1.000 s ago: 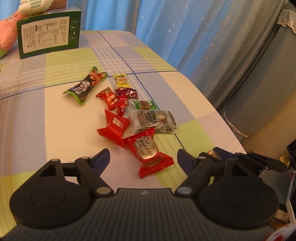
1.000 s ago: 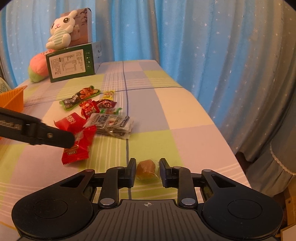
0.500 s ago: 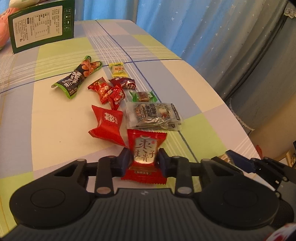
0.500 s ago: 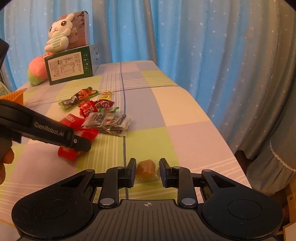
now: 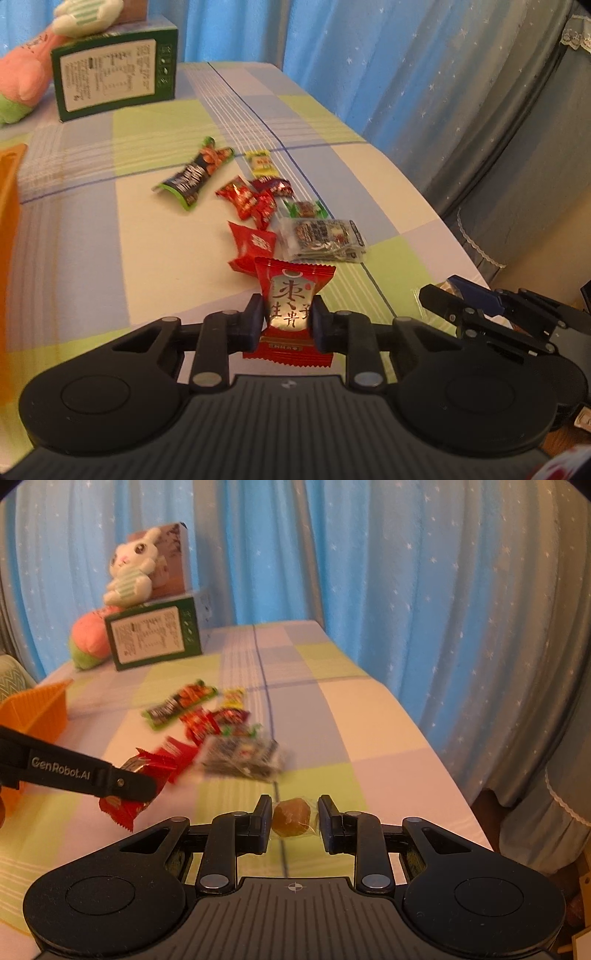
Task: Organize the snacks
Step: 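Carry the red packet with the left tool over the orange tray and release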
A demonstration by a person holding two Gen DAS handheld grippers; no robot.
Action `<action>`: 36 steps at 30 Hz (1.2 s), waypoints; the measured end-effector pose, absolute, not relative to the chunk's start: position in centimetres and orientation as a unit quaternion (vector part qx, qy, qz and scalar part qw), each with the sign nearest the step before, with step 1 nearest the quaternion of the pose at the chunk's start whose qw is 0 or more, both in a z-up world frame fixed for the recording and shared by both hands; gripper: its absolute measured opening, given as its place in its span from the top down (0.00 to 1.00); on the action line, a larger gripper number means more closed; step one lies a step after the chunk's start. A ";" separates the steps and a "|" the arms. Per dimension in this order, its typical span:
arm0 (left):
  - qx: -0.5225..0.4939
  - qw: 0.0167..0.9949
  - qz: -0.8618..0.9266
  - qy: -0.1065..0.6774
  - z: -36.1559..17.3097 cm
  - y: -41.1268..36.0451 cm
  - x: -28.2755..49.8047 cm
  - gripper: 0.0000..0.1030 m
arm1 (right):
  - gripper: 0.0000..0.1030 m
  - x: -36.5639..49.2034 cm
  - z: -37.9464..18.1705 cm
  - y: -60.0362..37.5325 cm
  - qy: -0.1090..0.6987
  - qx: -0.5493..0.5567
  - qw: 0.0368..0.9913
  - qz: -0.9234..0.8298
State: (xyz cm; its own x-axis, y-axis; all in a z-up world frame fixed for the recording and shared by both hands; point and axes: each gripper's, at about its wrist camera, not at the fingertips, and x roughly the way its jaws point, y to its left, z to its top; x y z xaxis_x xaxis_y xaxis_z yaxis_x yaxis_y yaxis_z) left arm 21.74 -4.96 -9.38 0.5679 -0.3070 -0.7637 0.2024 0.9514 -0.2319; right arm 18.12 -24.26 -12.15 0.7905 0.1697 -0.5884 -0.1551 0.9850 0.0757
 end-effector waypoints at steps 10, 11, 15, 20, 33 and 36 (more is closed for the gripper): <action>-0.062 0.905 -0.088 0.411 -4.2 1.6 19.1 0.77 | 0.74 18.9 -6.1 -18.9 0.284 0.016 0.945 0.160; -0.063 0.907 -0.081 0.409 -3.7 2.6 18.9 0.77 | 0.74 18.9 -5.5 -18.0 0.281 0.016 0.944 0.170; -0.066 0.913 -0.049 0.399 -2.2 6.5 17.7 0.77 | 0.74 19.2 -3.8 -14.2 0.277 0.017 0.937 0.210; -0.068 0.917 -0.008 0.394 -1.1 11.5 16.1 0.77 | 0.74 19.2 -3.1 -8.6 0.281 0.016 0.924 0.260; -0.081 0.905 0.068 0.412 -3.2 21.2 14.0 0.77 | 0.74 19.5 -5.6 2.1 0.320 0.005 0.887 0.332; -0.084 0.902 0.070 0.417 -4.0 22.1 14.0 0.77 | 0.74 19.6 -6.2 3.2 0.325 0.005 0.884 0.335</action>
